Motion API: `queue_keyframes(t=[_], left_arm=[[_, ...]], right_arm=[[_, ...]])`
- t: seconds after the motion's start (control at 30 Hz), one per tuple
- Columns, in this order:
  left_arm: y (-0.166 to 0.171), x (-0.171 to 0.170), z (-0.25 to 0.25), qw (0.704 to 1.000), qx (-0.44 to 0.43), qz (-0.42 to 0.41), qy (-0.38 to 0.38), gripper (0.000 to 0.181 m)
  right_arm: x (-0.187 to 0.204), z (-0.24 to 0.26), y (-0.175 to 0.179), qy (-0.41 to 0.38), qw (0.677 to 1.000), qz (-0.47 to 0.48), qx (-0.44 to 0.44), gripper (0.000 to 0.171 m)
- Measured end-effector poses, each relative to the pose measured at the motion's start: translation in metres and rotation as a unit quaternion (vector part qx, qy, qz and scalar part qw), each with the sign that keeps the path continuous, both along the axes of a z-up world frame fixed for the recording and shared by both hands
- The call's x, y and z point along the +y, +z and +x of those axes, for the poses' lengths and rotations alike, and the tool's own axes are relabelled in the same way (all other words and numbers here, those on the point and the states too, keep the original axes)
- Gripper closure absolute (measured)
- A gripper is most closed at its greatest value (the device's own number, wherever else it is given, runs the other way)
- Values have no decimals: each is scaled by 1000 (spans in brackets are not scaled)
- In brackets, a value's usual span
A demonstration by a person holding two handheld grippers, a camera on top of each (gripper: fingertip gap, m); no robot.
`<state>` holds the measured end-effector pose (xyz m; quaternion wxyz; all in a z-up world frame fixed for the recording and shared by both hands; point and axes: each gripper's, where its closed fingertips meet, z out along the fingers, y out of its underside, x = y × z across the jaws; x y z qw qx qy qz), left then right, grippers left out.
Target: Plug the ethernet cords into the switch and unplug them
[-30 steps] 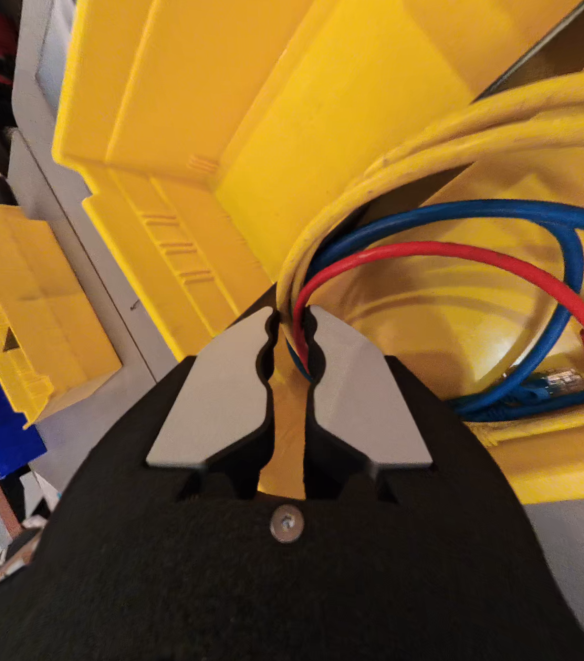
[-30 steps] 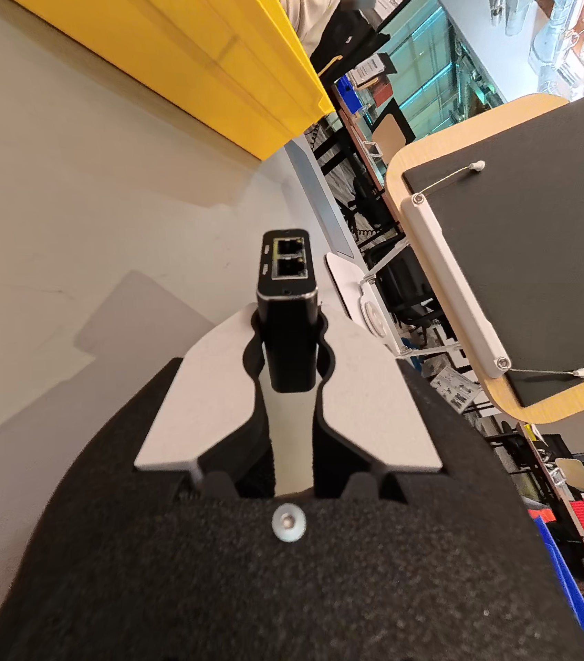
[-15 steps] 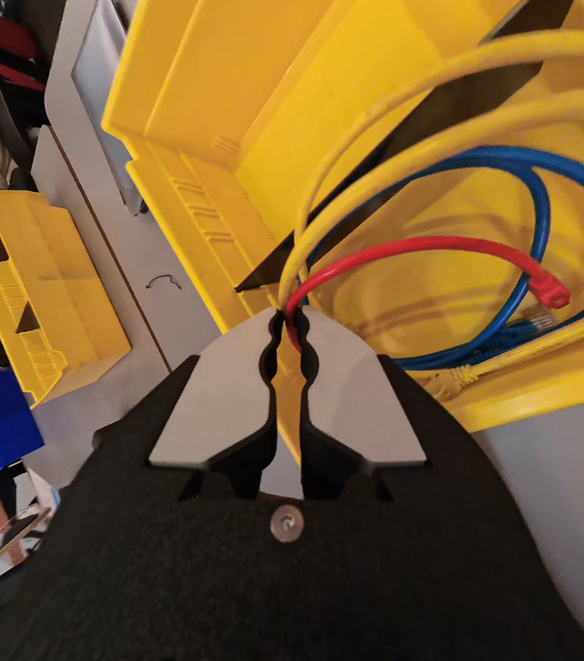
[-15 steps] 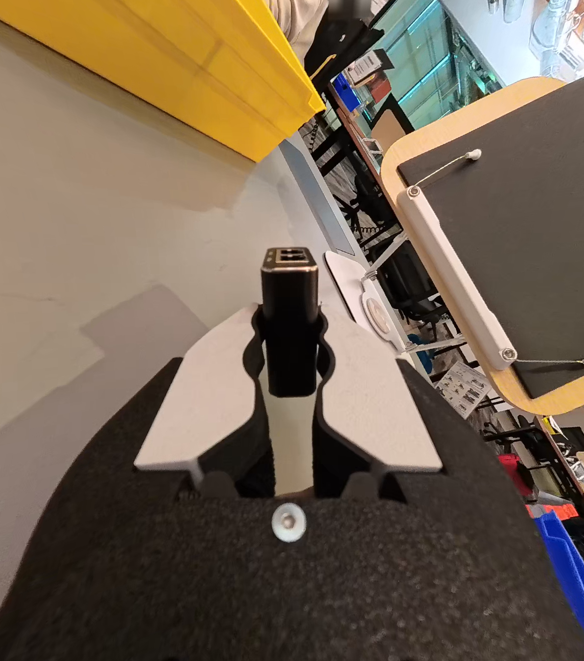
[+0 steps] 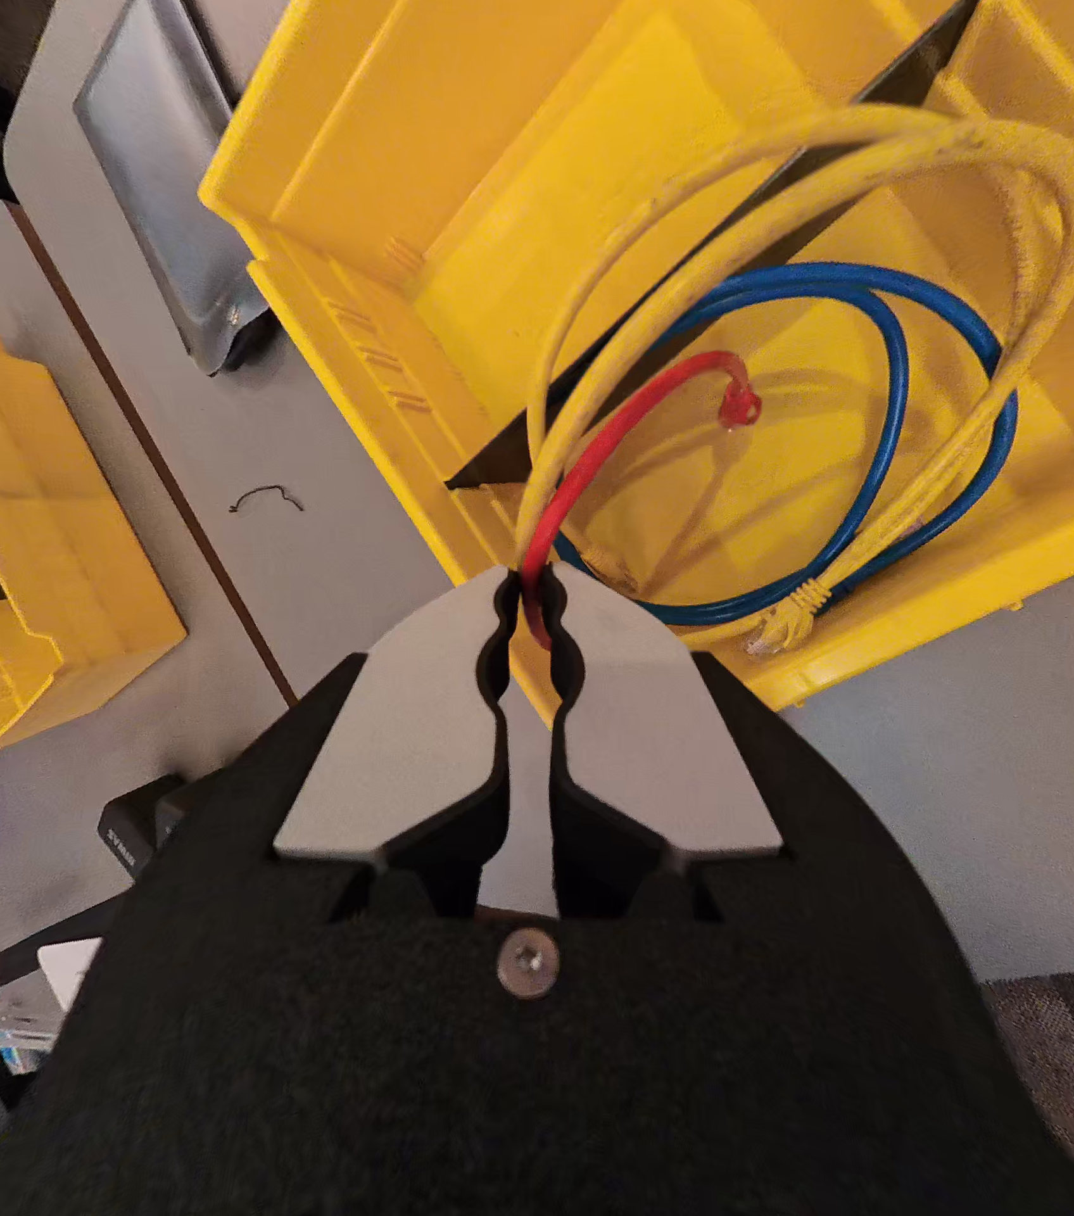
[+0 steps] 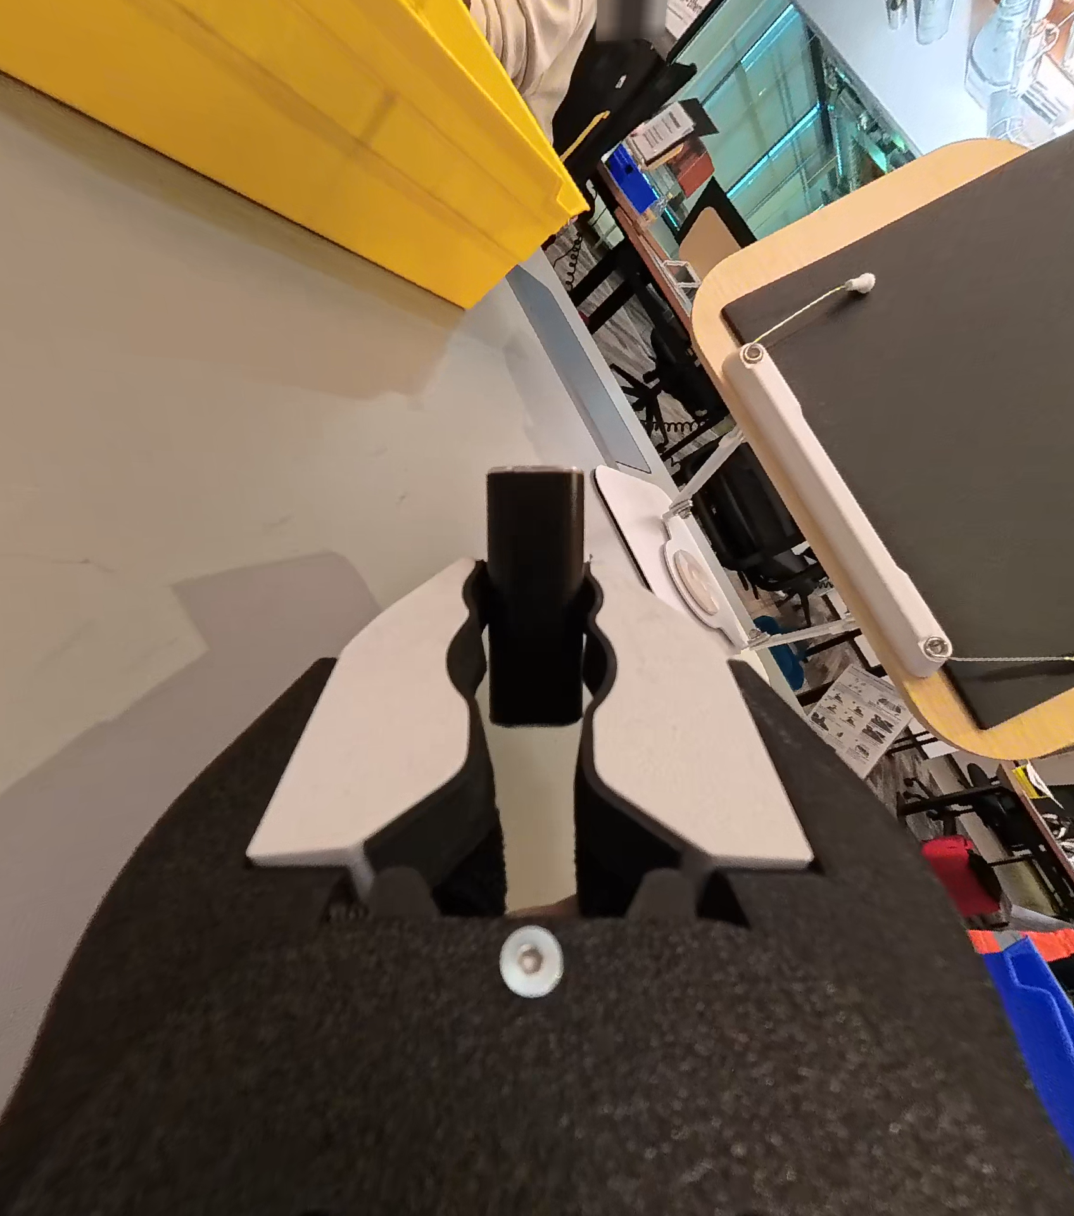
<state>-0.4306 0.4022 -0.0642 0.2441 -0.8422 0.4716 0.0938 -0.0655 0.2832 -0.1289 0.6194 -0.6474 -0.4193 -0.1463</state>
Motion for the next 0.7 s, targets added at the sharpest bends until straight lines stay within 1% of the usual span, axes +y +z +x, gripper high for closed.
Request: queue_keyframes(t=[0.13, 0.2, 0.33, 0.37, 0.43, 0.5, 0.57, 0.6, 0.63, 0.67, 0.7], left_arm=[[5, 1, 10, 999, -42, 4, -13, 175], [5, -1, 11, 999, -36, -3, -25, 175], [-1, -5, 8, 998, 18, -3, -65, 176], [0, -5, 8, 998, 21, 2, -67, 176], [9, -4, 10, 999, -4, 12, -53, 176], [31, 0, 9, 997, -65, 28, -12, 176], [60, 1, 6, 984, -166, 41, 44, 176], [75, -3, 6, 969, -232, 46, 67, 177], [88, -11, 9, 947, -307, 43, 86, 177], [98, -23, 14, 917, -385, 34, 101, 177], [104, -40, 22, 880, -462, 19, 112, 177]], right_arm=[[0, 0, -2, -1, 1000, -2, -8, 145], [0, -1, -3, 0, 1000, -3, -12, 145], [0, 0, -3, -1, 1000, -4, -9, 145], [0, 0, -3, -1, 1000, -4, -7, 145], [0, 1, -2, -3, 1000, -5, -4, 145], [0, 1, -2, -2, 1000, -3, -4, 145], [0, 1, -1, -2, 1000, -2, -3, 145], [0, 1, -1, -2, 1000, -2, -2, 145], [0, 1, -1, -3, 1000, -2, -1, 145], [0, 2, 0, -3, 1000, 0, 1, 145], [0, 2, 2, -2, 1000, 2, 6, 145]])
